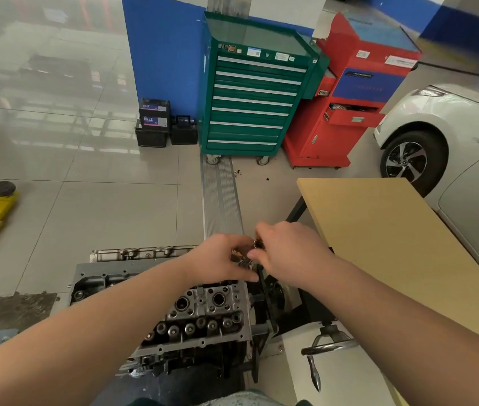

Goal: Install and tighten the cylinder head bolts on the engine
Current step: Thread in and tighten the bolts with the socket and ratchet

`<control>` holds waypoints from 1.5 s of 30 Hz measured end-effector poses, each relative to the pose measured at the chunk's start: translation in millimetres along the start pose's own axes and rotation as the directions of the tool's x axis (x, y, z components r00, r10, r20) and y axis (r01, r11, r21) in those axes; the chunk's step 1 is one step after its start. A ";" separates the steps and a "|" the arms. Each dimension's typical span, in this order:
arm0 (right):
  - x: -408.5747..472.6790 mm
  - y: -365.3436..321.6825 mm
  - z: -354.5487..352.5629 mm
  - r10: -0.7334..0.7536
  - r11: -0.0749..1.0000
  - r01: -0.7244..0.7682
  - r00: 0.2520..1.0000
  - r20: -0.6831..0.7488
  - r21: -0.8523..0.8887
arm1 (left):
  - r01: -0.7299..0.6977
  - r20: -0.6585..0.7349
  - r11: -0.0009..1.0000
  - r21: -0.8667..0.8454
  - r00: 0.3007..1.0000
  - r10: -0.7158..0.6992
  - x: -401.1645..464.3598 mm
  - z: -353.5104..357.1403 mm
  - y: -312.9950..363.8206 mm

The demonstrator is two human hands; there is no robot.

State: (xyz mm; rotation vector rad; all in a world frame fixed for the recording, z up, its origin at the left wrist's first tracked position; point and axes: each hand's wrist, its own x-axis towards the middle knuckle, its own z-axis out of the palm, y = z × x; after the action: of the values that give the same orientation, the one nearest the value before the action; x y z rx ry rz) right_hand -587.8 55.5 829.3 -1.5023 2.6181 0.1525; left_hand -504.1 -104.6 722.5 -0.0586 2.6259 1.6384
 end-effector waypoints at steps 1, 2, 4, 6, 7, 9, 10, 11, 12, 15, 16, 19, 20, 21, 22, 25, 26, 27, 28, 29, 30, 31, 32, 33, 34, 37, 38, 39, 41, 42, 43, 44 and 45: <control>1.9 -2.5 1.0 0.030 0.999 -0.031 0.999 -0.013 -0.034 | 0.004 -0.023 1.000 0.025 1.000 -0.003 0.4 1.7 0.6; 2.7 -4.0 2.3 0.036 0.998 -0.037 0.999 -0.024 -0.048 | 0.003 -0.053 0.999 0.036 0.999 -0.002 1.4 3.1 -0.2; 0.3 -4.5 3.4 -0.023 1.000 0.023 0.999 -0.026 0.003 | -0.021 -0.076 0.998 0.058 0.997 0.025 3.5 4.2 -1.5; -4.2 -2.3 0.7 -0.104 0.990 0.102 0.994 0.015 0.095 | -0.038 -0.055 0.995 0.092 0.998 0.043 3.4 2.8 -1.0; -5.1 -1.5 0.4 -0.114 0.988 0.109 0.993 0.037 0.106 | -0.053 -0.030 0.994 0.091 0.998 0.055 2.2 1.0 0.6; -4.5 -1.4 2.5 -0.044 0.998 0.041 0.998 0.039 0.057 | -0.078 0.006 0.994 0.080 0.997 0.078 0.6 0.1 3.4; -3.5 -2.6 2.7 0.014 1.000 -0.014 0.999 0.031 0.010 | -0.071 0.005 0.995 0.070 0.997 0.071 0.4 0.8 4.3; -2.0 -3.9 2.7 0.058 0.997 -0.057 0.998 0.017 -0.042 | -0.052 -0.015 0.997 0.064 0.998 0.053 1.3 1.7 4.5; -1.7 -4.7 3.7 0.070 0.995 -0.070 0.998 -0.008 -0.076 | -0.037 -0.047 0.997 0.067 0.998 0.040 3.0 2.6 2.6; -7.1 -3.1 5.4 -0.051 0.999 0.051 0.997 -0.059 0.006 | -0.026 -0.080 0.995 0.092 0.996 0.034 5.9 1.8 -1.0; -8.9 -2.0 4.3 -0.090 0.995 0.092 0.995 -0.048 0.047 | -0.031 -0.064 0.997 0.077 0.997 0.036 5.5 1.2 -2.3; -7.9 -1.4 5.2 -0.032 0.999 0.034 0.999 -0.035 0.042 | -0.042 -0.013 0.999 0.021 0.999 0.042 2.3 0.4 -1.1; -6.1 -3.0 4.6 0.022 1.000 -0.022 0.999 -0.049 0.004 | -0.029 -0.011 1.000 0.004 1.000 0.029 1.7 1.4 0.5; -4.1 -4.6 3.8 0.062 0.997 -0.065 0.996 -0.059 -0.042 | -0.022 -0.027 1.000 0.001 0.999 0.022 2.1 3.1 1.6; -2.7 -5.6 3.6 0.077 0.994 -0.082 0.994 -0.072 -0.076 | -0.019 -0.061 1.000 0.012 0.998 0.020 3.3 4.8 1.3; -4.9 -5.1 2.3 -0.024 1.000 0.025 0.997 -0.067 0.012 | -0.011 -0.126 0.999 0.049 0.992 0.017 5.5 7.7 -2.0; -6.4 -4.3 1.1 -0.061 0.996 0.063 0.998 -0.031 0.055 | -0.010 -0.120 0.999 0.039 0.993 0.014 5.6 7.4 -2.9; -7.1 -3.6 0.2 -0.074 0.994 0.073 0.997 0.007 0.080 | -0.005 -0.107 1.000 0.022 0.994 0.007 5.2 6.6 -4.2; -7.0 -3.2 0.6 -0.061 0.995 0.058 0.998 0.031 0.080 | -0.003 -0.093 1.000 0.006 0.996 0.004 4.1 5.6 -4.1; -6.0 -3.4 2.1 -0.031 0.998 0.029 0.999 0.034 0.060 | -0.009 -0.083 1.000 -0.006 0.997 0.008 2.8 4.9 -3.3; -4.2 -4.4 3.1 0.011 1.000 -0.011 1.000 0.024 0.022 | -0.018 -0.072 1.000 -0.021 0.997 0.016 1.6 4.5 -1.5; -2.2 -5.9 3.3 0.053 0.998 -0.053 0.998 0.013 -0.021 | -0.020 -0.063 0.999 -0.031 0.998 0.018 0.3 5.1 -0.4; -0.5 -7.0 3.9 0.080 0.996 -0.080 0.997 0.000 -0.045 | -0.018 -0.063 1.000 -0.013 0.998 0.017 0.1 6.0 0.3; 0.1 -7.0 5.2 0.079 0.996 -0.079 0.997 -0.018 -0.033 | -0.020 -0.076 0.999 0.033 0.997 0.023 0.4 6.9 0.7; -1.0 -7.0 5.8 0.054 0.998 -0.053 0.998 -0.026 0.018 | -0.019 -0.095 0.997 0.081 0.995 0.027 1.0 7.6 0.9; -7.7 -3.9 1.7 -0.084 0.984 0.080 0.996 0.023 0.158 | -0.017 -0.110 0.993 0.113 0.994 0.029 1.7 6.3 -1.4; -9.0 -2.7 1.8 -0.107 0.987 0.103 0.994 0.026 0.126 | -0.029 -0.087 0.994 0.103 0.995 0.039 1.2 5.3 -1.8; -9.0 -2.6 3.3 -0.093 0.993 0.092 0.996 0.015 0.067 | -0.048 -0.052 0.995 0.087 0.997 0.053 0.0 4.7 -0.9; -6.5 -4.8 3.9 -0.013 0.999 0.012 1.000 -0.021 -0.045 | -0.065 -0.005 0.997 0.049 0.998 0.066 -2.0 6.3 2.2; -5.0 -5.8 4.0 0.026 0.996 -0.029 0.999 -0.029 -0.082 | -0.053 -0.015 0.997 0.047 0.998 0.053 -1.5 8.3 2.1; -3.9 -6.3 4.4 0.041 0.994 -0.045 0.998 -0.043 -0.102 | -0.037 -0.050 0.997 0.066 0.998 0.040 -0.5 10.3 0.5; -4.0 -6.1 5.4 0.022 0.996 -0.026 0.998 -0.056 -0.088 | -0.014 -0.102 0.995 0.094 0.995 0.024 0.6 11.4 -1.2; -4.8 -5.1 5.3 -0.012 0.999 0.010 0.999 -0.048 -0.042 | 0.018 -0.146 0.993 0.116 0.989 -0.001 1.7 11.7 -3.2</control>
State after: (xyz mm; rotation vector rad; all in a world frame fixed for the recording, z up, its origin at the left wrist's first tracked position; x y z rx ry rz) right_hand -580.7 57.9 824.7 -1.5528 2.6598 0.1730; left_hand -505.4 -95.5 714.5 -0.1937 2.8188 1.5283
